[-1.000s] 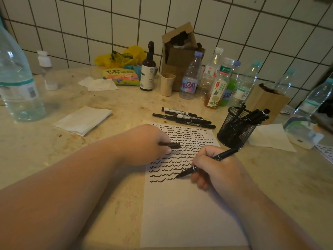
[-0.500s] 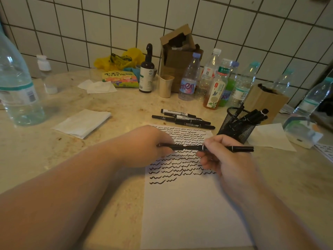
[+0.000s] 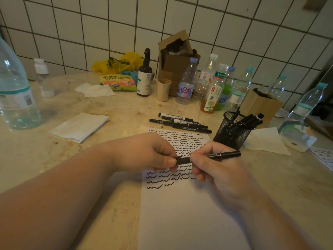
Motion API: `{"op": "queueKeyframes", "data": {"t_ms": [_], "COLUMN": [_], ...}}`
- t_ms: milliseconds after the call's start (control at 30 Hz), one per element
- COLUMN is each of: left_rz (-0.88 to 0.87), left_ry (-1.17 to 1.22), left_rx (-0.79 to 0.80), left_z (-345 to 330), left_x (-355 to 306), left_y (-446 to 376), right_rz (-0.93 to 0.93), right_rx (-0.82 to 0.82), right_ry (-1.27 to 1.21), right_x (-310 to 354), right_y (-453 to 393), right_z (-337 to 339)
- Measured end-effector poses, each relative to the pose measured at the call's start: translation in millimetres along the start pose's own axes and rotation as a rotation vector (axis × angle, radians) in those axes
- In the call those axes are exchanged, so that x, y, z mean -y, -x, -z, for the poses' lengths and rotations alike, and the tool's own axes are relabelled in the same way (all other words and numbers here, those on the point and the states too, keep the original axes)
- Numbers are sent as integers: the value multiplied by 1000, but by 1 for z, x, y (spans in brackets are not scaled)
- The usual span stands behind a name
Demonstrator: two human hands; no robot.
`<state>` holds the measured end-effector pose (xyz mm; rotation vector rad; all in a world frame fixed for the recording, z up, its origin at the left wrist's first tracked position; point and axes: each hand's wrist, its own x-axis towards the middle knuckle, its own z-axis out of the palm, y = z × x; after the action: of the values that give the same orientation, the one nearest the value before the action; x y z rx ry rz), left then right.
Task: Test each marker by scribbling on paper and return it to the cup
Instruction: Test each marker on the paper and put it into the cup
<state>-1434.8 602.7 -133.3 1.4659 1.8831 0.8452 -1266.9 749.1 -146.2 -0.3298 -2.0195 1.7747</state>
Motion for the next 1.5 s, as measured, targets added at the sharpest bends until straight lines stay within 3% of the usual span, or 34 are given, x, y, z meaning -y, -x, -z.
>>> {"op": "queueKeyframes", "data": {"t_ms": [100,233,300,467,767,900,1000,1100,1167,1300,1500], "left_rz": [0,91,112,151,137,126,123,124,124,133,125], "left_ry": [60,-173,-260,-344,-384,-389,-396,-410,-435,-445,-474], "left_rx": [41,-209,-255,-209,-214,-237,-236,-246,-245,-247,-233], "left_z": [0,-6,-8,-9,-9,-9,-10,-11,-9,-8,-6], "left_x": [0,-2,-1,3,3,4,5,5,5,5,3], "left_y": [1,-12,-13,-9,-9,-10,-13,-15,-14,-13,-13], "right_rz": [-10,38,93,42,-75,132,255,51,-39,-78,-14], "right_rx": [10,-86,-235,-537,-658,-801,-608,-194,-42,45,-61], "right_ry": [34,187,182,2,377,526,745,1130,1285,1434,1578], "right_x": [3,14,23,50,54,69,61,33,17,-7,-21], "right_y": [0,-3,-6,-25,-63,-54,-55,-81,-100,-128,-143], "right_z": [1,3,7,37,72,62,36,18,10,5,6]}}
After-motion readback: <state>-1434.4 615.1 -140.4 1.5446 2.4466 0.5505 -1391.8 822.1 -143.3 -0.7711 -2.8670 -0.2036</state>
